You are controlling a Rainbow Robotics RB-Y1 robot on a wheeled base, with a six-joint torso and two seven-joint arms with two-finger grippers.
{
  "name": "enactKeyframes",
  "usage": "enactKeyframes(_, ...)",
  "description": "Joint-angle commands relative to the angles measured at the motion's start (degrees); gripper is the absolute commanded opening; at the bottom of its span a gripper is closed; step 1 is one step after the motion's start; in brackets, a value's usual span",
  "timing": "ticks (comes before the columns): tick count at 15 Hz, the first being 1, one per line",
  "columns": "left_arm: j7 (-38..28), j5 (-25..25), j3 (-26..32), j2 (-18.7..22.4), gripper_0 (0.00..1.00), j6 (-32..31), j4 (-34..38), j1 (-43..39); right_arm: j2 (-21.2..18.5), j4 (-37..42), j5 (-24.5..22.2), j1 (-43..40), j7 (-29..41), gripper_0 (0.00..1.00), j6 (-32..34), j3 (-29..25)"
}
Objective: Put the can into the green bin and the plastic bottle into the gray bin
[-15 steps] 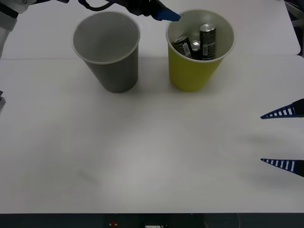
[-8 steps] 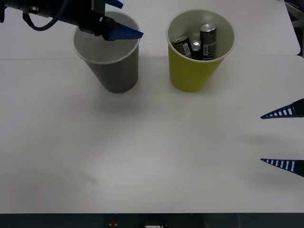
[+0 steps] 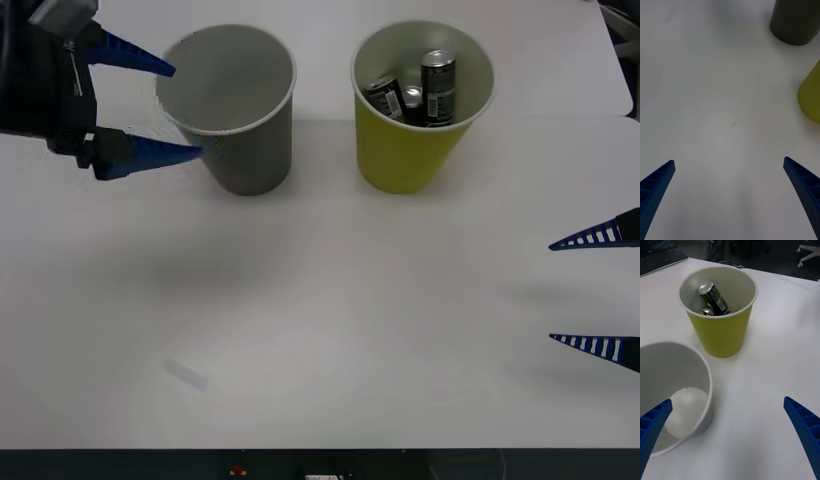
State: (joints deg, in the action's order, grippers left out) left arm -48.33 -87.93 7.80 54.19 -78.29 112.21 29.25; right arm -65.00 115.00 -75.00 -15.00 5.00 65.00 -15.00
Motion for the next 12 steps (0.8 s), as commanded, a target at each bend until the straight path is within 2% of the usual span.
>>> enactKeyframes(1, 5.97, 4.43, 5.74, 2.50, 1.00, -0.02, 3.54, -8.77, 0.00, 0.00, 0.00, 0.00, 0.00, 1.00, 0.00, 0.00)
enactKeyframes(7, 18.18, 15.33, 13.91, 7.15, 1.00, -0.10, 4.33, -25.65, 0.00, 0.00, 0.00, 0.00, 0.00, 1.00, 0.00, 0.00)
enactKeyframes(12, 25.74, 19.99, 17.52, 7.59, 1.00, -0.02, 5.21, -37.77, 0.00, 0.00, 0.00, 0.00, 0.00, 1.00, 0.00, 0.00)
